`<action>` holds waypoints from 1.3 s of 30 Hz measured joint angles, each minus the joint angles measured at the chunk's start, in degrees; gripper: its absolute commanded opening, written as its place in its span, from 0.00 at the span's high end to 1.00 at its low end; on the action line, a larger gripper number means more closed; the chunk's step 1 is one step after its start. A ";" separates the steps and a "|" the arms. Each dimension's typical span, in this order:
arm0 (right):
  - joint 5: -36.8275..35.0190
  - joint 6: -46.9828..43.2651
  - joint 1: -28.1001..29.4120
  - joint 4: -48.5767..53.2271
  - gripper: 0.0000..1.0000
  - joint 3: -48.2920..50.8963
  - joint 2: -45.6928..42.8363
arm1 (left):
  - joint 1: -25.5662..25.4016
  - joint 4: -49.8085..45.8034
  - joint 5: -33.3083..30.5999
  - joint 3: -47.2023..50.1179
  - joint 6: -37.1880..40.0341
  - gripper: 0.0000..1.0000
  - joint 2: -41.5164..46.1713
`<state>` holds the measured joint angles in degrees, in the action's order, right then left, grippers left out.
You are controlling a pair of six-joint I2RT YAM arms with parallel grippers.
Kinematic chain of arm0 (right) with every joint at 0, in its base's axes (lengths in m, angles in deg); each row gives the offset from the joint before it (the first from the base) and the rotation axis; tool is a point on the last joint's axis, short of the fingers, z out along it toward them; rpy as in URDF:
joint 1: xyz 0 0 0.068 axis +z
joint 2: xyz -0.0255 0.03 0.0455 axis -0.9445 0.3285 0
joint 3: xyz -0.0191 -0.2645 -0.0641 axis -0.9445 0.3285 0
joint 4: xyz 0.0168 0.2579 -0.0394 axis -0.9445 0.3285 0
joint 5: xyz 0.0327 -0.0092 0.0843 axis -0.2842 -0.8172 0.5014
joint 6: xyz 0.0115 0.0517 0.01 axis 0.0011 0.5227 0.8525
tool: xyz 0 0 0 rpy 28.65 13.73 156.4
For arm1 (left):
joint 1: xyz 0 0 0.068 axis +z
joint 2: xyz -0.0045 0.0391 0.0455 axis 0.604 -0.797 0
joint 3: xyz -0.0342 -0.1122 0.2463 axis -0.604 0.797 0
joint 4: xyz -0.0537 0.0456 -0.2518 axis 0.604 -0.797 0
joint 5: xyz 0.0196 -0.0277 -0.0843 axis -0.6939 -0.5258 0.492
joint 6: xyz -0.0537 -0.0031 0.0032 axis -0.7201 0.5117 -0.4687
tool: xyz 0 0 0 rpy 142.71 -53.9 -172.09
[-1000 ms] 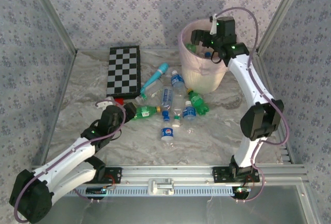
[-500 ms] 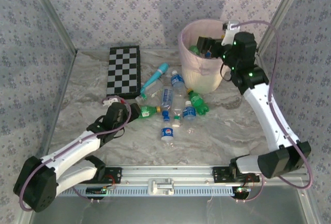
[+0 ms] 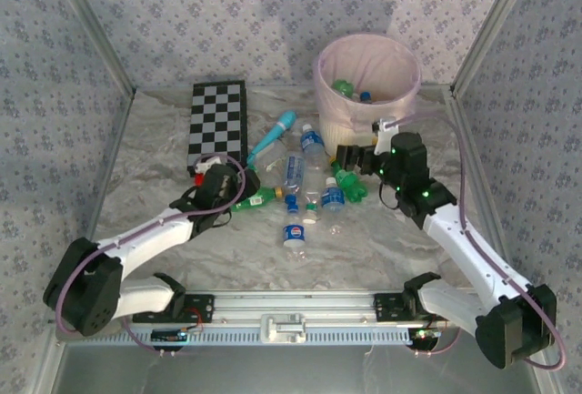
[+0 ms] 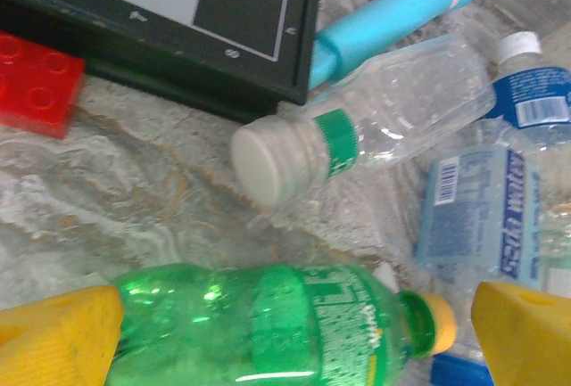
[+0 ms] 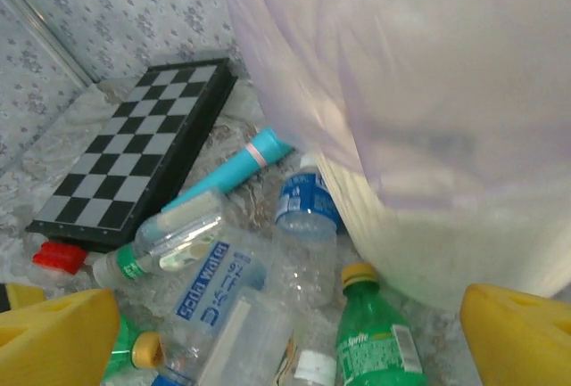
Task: Put the plastic bottles in the bin
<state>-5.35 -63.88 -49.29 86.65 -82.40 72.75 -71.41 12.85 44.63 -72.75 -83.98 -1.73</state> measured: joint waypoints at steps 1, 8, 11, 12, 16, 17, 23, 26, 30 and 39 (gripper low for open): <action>-0.35 0.46 0.00 -0.57 0.00 1.36 0.00 | -0.15 0.31 0.13 -0.42 -0.13 0.00 -0.52; -1.31 2.43 -0.15 -2.10 0.00 6.08 5.01 | -1.18 1.16 0.76 -1.42 -0.55 0.00 -3.10; -1.03 1.09 -0.70 -1.40 0.00 5.44 9.49 | -1.46 1.16 0.85 -1.42 -0.55 0.00 -3.28; -0.79 0.17 -1.05 -0.24 0.00 4.46 11.61 | -1.51 1.16 0.85 -1.42 -0.55 0.00 -3.30; 0.15 -3.67 -2.08 4.94 0.00 -1.75 19.21 | -1.51 1.09 0.81 -1.42 -0.57 0.00 -3.30; 0.55 -4.85 -2.19 6.16 0.00 -3.45 20.94 | -1.51 1.07 0.81 -1.42 -0.57 0.00 -3.28; 2.01 -9.99 -2.16 12.00 0.03 -10.14 27.50 | -1.51 0.90 -0.04 -1.29 -1.03 0.00 -1.14; 2.49 -11.28 -2.16 14.19 0.05 -11.93 30.49 | -1.51 0.90 -0.72 -0.72 -1.42 0.00 0.48; 1.99 -11.98 -2.16 15.17 0.06 -12.87 34.05 | -1.51 0.55 -1.79 0.35 -1.62 0.00 1.73; 0.87 -11.69 -2.16 14.88 0.15 -13.07 38.01 | -1.51 -0.17 -3.54 2.03 -2.03 0.00 4.46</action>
<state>-4.48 -75.57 -51.45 101.54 -95.47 110.76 -72.92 12.68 41.09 -70.72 -86.01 2.73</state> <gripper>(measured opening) 0.858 0.999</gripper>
